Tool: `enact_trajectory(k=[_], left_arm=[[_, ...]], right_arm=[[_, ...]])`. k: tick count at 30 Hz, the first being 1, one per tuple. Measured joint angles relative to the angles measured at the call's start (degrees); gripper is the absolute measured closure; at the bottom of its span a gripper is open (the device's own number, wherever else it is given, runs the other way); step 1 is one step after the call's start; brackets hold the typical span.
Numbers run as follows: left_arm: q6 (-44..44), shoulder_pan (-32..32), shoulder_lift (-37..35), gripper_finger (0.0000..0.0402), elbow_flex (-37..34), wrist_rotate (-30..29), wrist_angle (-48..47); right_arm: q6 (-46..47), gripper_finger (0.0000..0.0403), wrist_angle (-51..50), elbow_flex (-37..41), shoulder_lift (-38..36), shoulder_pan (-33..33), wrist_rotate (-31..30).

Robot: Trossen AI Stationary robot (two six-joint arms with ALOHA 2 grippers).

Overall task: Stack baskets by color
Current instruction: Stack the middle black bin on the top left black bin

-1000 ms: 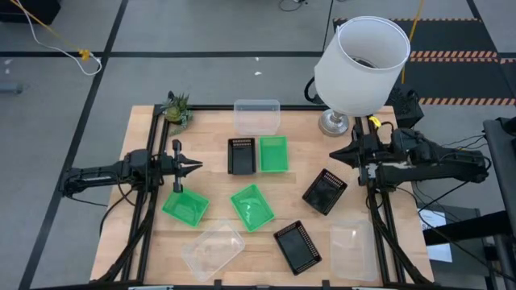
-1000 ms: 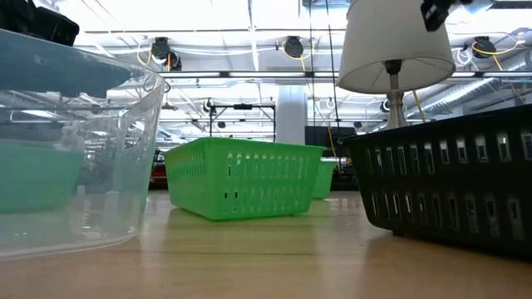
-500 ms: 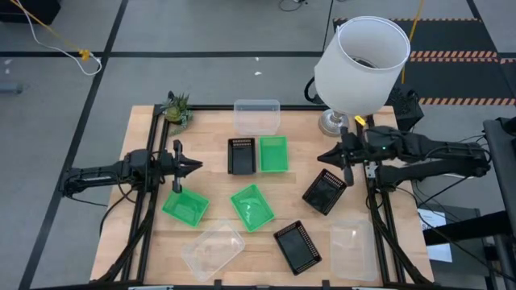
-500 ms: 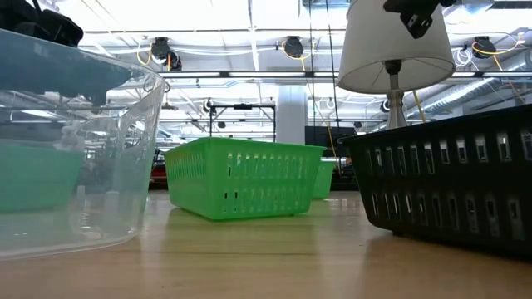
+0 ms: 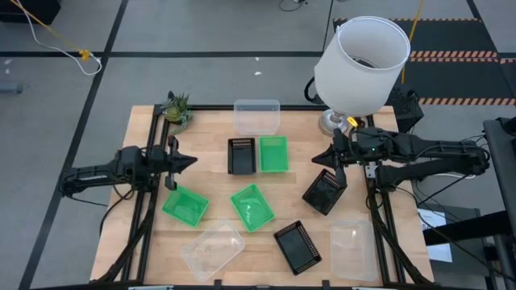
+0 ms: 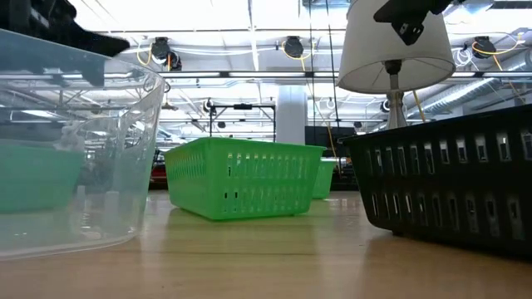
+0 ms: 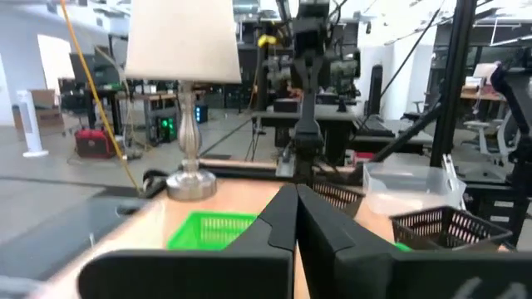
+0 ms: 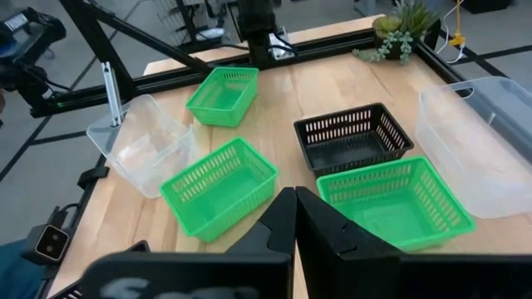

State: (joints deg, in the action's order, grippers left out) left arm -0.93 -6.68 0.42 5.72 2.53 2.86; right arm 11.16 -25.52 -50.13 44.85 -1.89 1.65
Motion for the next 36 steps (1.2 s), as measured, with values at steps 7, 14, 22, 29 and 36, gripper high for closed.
enact_trajectory(k=[7,14,22,29,36], left_arm=[[1.2,0.0,5.8,0.0397,11.4,0.0,-6.3],[-1.5,0.0,17.6,0.0395,23.8,0.0,-12.5],[-2.0,2.5,30.0,0.0396,27.1,0.0,-12.2],[3.2,4.9,40.0,0.0389,27.2,0.0,-11.7],[10.2,4.8,45.5,0.0389,27.2,0.0,-7.0]], right_arm=[[-0.3,0.0403,0.6,0.0,1.5,0.0,0.0],[0.1,0.0403,1.2,0.3,3.9,0.4,0.0],[0.1,0.0403,11.4,7.9,4.6,2.1,0.0],[-2.3,0.0403,14.8,13.0,5.2,2.0,0.0],[1.4,0.0403,14.1,13.1,8.2,2.5,0.0]])
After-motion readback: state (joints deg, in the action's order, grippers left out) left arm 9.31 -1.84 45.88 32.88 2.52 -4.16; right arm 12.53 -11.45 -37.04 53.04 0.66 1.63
